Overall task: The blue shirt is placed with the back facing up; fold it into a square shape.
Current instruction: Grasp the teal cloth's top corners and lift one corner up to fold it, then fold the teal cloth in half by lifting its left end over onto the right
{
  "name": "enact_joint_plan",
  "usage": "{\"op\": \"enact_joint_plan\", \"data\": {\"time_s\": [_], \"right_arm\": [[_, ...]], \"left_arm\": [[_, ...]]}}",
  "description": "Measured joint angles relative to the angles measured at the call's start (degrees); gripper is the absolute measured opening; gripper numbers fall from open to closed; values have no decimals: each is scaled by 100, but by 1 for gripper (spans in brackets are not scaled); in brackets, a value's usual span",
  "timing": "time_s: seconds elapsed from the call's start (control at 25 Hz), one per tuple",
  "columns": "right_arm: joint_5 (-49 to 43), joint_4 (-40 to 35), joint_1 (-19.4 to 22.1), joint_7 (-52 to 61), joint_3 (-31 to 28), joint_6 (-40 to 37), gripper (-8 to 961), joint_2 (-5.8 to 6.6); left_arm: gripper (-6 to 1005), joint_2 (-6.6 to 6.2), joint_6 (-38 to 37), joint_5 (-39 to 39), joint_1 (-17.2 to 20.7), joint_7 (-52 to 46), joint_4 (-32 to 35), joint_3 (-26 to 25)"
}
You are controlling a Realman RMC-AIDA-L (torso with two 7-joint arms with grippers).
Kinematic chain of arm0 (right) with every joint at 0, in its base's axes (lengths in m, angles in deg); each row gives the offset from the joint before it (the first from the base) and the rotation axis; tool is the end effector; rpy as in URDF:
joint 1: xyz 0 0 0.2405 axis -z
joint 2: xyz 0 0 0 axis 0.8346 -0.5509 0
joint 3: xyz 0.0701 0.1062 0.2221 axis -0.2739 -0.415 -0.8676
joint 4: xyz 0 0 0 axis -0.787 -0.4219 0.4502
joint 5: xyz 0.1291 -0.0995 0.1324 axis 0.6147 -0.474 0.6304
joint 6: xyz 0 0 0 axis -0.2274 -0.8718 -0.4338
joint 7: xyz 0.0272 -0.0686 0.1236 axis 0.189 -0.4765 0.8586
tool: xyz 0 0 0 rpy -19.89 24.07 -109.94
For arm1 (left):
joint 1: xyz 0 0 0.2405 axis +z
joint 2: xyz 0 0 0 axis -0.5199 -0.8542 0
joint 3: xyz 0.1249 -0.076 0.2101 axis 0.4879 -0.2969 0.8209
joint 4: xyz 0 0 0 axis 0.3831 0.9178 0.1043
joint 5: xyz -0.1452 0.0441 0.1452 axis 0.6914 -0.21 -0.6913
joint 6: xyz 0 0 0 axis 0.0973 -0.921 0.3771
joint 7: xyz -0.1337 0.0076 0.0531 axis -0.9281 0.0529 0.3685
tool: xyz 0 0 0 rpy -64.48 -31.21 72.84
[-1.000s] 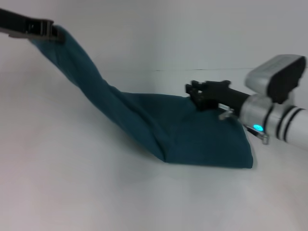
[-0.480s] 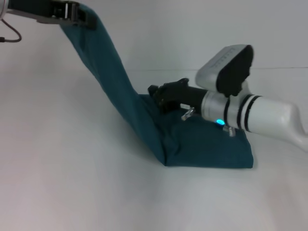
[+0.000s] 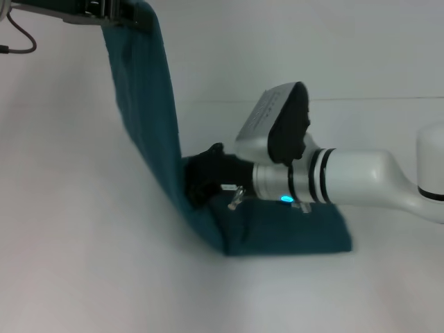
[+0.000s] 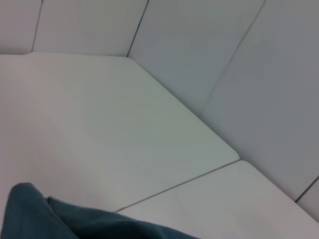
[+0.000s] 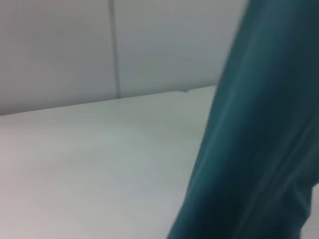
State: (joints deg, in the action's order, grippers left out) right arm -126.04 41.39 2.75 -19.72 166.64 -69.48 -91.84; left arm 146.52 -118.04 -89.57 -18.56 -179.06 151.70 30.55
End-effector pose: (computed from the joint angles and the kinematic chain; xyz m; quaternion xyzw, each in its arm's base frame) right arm 0.1384 0.4021 -0.1363 -0.9630 0.1085 0.1567 0.1905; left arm -0.1096 0.4258 0.1359 -0.8831 -0.3909 -0.1652 0.2001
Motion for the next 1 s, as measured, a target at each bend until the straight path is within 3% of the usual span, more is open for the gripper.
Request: {"op": "enact_joint_plan", "data": {"time_s": [0.2, 0.36, 0.52, 0.68, 0.88, 1.0], "right_arm": [[178, -142, 126, 70, 20, 16, -1, 33], [417, -724, 856, 172, -343, 18, -1, 206], [376, -1455, 1810, 409, -1050, -105, -1, 420], [373, -1999, 2842, 912, -1912, -697, -1, 657], [287, -1899, 3695, 1475, -3463, -2017, -1, 903], [36, -1780, 4051, 1756, -4358, -2556, -1, 1035]], "left_arm": [[129, -24, 5, -59, 26, 109, -72, 28], [133, -81, 48, -72, 9, 234, -231, 41], [136, -128, 79, -107, -164, 288, -429, 230], [140, -162, 109, -139, -518, 265, -657, 554], [145, -146, 155, -304, -1064, 234, -1113, 825], [148, -17, 251, -427, -1434, 189, -1381, 1124]]}}
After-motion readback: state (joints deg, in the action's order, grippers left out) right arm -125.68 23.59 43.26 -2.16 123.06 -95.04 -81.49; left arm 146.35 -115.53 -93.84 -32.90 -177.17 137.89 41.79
